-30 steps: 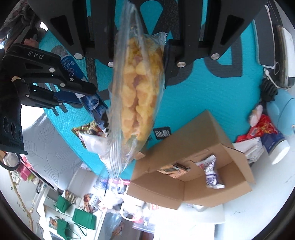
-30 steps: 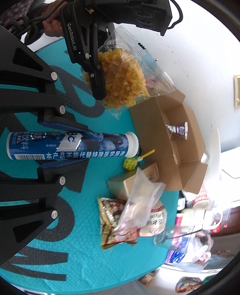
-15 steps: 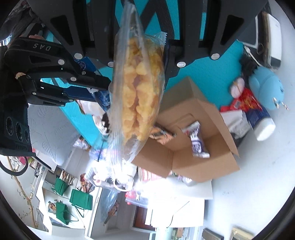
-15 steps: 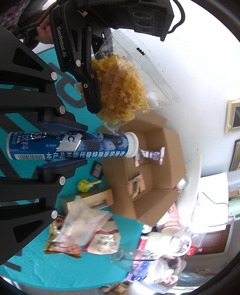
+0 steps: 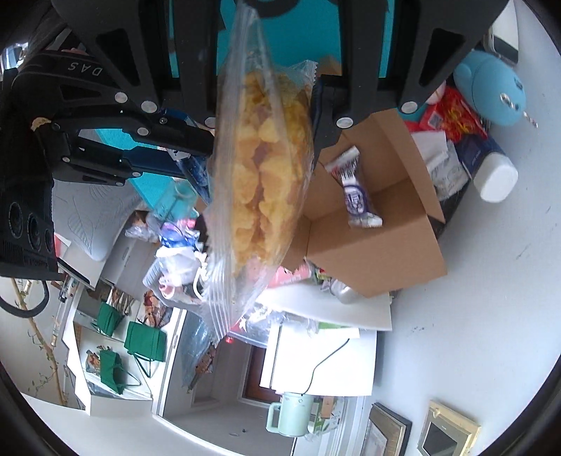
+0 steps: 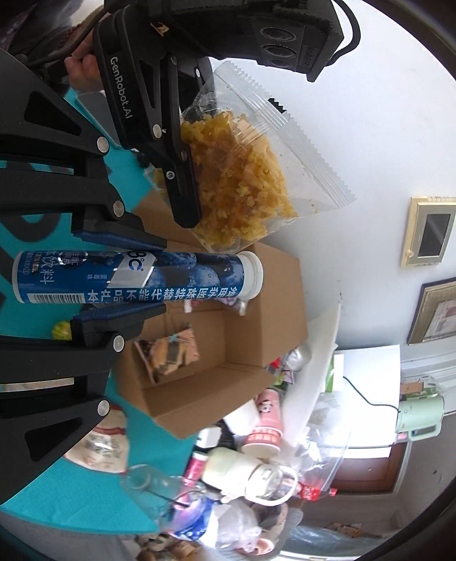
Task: Organize snacks
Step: 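Carry the yellow snack bag and blue tube up over the cardboard box, then open both grippers to drop the snack bag and tube into the box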
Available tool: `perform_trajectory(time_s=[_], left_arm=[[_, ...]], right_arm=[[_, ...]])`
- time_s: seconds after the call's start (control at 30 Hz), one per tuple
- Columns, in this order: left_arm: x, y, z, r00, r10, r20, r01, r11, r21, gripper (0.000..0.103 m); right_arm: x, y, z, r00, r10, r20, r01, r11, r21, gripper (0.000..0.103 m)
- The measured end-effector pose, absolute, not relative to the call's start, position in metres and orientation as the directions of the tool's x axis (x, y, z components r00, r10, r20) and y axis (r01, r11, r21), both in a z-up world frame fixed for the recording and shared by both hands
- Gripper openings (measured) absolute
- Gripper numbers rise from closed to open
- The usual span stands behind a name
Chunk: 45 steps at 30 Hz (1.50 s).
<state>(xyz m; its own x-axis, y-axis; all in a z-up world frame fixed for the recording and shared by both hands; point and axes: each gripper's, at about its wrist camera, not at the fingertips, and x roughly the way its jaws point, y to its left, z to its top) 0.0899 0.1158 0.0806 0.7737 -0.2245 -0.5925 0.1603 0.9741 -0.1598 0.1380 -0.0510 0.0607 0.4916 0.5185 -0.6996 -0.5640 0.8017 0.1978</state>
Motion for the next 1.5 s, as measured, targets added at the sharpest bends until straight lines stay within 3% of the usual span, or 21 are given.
perform_trajectory(time_s=[0.53,0.87,0.97,1.37,1.43,1.5], left_arm=[[0.192,0.151,0.084,0.814,-0.126,-0.566,0.025,0.983,-0.184,0.027],[0.228,0.144,0.038,0.736,-0.061,-0.674,-0.023,0.993,-0.116,0.027],[0.232,0.137,0.028,0.72,-0.006,-0.694,-0.041,0.998,-0.051,0.027],[0.243,0.144,0.01,0.62,0.074,-0.781,-0.105,0.994,0.011,0.027],[0.245,0.143,0.008,0.608,0.071,-0.791,-0.111,0.994,0.003,0.027],[0.246,0.144,0.007,0.604,0.062,-0.795,-0.116,0.993,-0.011,0.028]], right_arm=[[0.25,-0.029,0.059,0.549,0.506,-0.665,-0.524,0.829,0.197,0.028],[0.286,-0.029,0.005,0.48,0.461,-0.746,-0.473,0.852,0.222,0.028],[0.29,-0.032,-0.002,0.476,0.434,-0.764,-0.459,0.864,0.205,0.028],[0.296,-0.027,-0.02,0.434,0.381,-0.817,-0.426,0.885,0.186,0.028],[0.294,-0.026,-0.02,0.436,0.375,-0.818,-0.431,0.885,0.175,0.029],[0.293,-0.025,-0.019,0.436,0.367,-0.822,-0.432,0.886,0.166,0.037]])
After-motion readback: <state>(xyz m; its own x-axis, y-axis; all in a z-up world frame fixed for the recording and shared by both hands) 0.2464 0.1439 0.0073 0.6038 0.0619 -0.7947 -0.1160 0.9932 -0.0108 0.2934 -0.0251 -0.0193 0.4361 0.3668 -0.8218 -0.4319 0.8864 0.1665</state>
